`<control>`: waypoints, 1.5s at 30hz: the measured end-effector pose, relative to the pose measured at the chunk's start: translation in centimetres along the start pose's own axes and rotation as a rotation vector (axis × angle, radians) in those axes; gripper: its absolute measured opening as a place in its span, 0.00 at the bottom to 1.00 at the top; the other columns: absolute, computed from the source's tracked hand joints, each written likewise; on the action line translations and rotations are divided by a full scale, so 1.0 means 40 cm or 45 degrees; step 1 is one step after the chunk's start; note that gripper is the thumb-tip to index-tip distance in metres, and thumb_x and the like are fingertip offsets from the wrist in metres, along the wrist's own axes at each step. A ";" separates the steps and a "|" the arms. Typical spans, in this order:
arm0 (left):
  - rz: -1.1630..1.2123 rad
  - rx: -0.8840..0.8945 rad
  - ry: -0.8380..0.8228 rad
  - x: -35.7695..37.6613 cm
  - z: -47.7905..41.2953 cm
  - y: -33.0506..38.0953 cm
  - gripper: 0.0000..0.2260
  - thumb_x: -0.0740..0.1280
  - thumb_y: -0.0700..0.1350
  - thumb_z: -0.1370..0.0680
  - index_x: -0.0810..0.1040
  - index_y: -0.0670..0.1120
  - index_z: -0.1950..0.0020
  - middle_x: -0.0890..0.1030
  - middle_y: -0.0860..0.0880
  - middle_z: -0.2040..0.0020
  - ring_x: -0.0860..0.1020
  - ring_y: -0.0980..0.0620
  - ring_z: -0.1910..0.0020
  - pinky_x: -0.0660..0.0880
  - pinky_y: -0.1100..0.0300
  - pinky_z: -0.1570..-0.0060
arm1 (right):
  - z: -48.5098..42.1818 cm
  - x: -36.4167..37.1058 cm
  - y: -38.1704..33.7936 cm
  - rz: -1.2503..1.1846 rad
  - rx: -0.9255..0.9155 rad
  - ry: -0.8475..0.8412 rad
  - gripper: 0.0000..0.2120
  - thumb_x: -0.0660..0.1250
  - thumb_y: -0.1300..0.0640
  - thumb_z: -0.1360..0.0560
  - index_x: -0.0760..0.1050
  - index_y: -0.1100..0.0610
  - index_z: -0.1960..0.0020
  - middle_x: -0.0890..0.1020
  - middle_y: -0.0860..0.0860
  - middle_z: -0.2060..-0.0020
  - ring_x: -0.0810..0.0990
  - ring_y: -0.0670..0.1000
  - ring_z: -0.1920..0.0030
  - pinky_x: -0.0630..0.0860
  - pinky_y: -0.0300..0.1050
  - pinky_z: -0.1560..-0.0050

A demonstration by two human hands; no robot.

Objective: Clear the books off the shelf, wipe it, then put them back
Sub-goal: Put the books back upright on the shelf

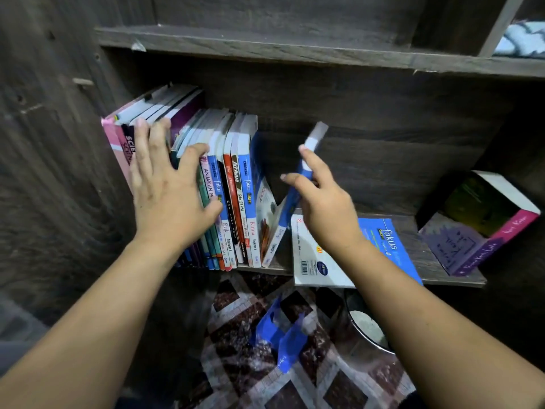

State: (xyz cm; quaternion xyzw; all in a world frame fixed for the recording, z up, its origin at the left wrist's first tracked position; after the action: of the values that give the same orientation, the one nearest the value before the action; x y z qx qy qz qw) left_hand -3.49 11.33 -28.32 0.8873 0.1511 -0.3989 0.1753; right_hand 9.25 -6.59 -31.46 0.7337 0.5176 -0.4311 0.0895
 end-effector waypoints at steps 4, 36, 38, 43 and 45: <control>-0.011 0.034 0.001 -0.005 0.003 -0.008 0.34 0.76 0.53 0.34 0.68 0.52 0.30 0.50 0.42 0.22 0.41 0.42 0.23 0.49 0.37 0.28 | 0.002 0.059 -0.054 -0.323 -0.082 -0.080 0.38 0.58 0.68 0.27 0.53 0.44 0.23 0.57 0.49 0.23 0.77 0.53 0.39 0.79 0.53 0.50; -0.075 -0.008 -0.011 0.004 -0.003 0.000 0.36 0.75 0.55 0.34 0.65 0.51 0.30 0.47 0.41 0.22 0.38 0.40 0.23 0.45 0.39 0.28 | 0.263 0.018 0.386 0.993 0.227 -0.765 0.25 0.61 0.57 0.22 0.65 0.39 0.29 0.72 0.47 0.32 0.75 0.58 0.39 0.67 0.61 0.39; -0.072 -0.010 -0.011 0.004 -0.002 0.001 0.36 0.75 0.55 0.34 0.65 0.51 0.30 0.46 0.41 0.22 0.38 0.40 0.23 0.45 0.39 0.28 | 0.228 -0.015 0.371 1.008 0.152 -0.468 0.19 0.74 0.56 0.30 0.78 0.46 0.40 0.81 0.51 0.42 0.78 0.60 0.45 0.68 0.69 0.41; -0.074 0.005 -0.012 0.003 -0.001 -0.002 0.36 0.75 0.56 0.34 0.65 0.51 0.30 0.46 0.41 0.22 0.38 0.40 0.23 0.45 0.39 0.28 | 0.281 -0.016 0.512 0.536 0.896 -0.532 0.32 0.75 0.41 0.34 0.72 0.48 0.33 0.59 0.60 0.26 0.67 0.66 0.32 0.68 0.61 0.37; -0.068 0.011 -0.008 0.004 -0.001 -0.004 0.36 0.76 0.55 0.34 0.66 0.51 0.30 0.46 0.41 0.22 0.39 0.40 0.23 0.45 0.39 0.28 | 0.294 -0.007 0.521 0.408 0.988 -0.567 0.37 0.76 0.39 0.36 0.72 0.49 0.31 0.69 0.62 0.34 0.73 0.64 0.38 0.71 0.54 0.39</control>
State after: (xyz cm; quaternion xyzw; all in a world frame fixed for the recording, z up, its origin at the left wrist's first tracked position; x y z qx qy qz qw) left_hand -3.44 11.50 -28.44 0.8824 0.1725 -0.4069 0.1613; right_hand 20.30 -22.92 -45.04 0.6732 0.1669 -0.7202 -0.0170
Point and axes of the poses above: each hand's wrist, its own z-axis away from the middle knuckle, its own x-axis out of the palm, y = z × x, the point moved 7 cm from there along -z, towards the middle knuckle
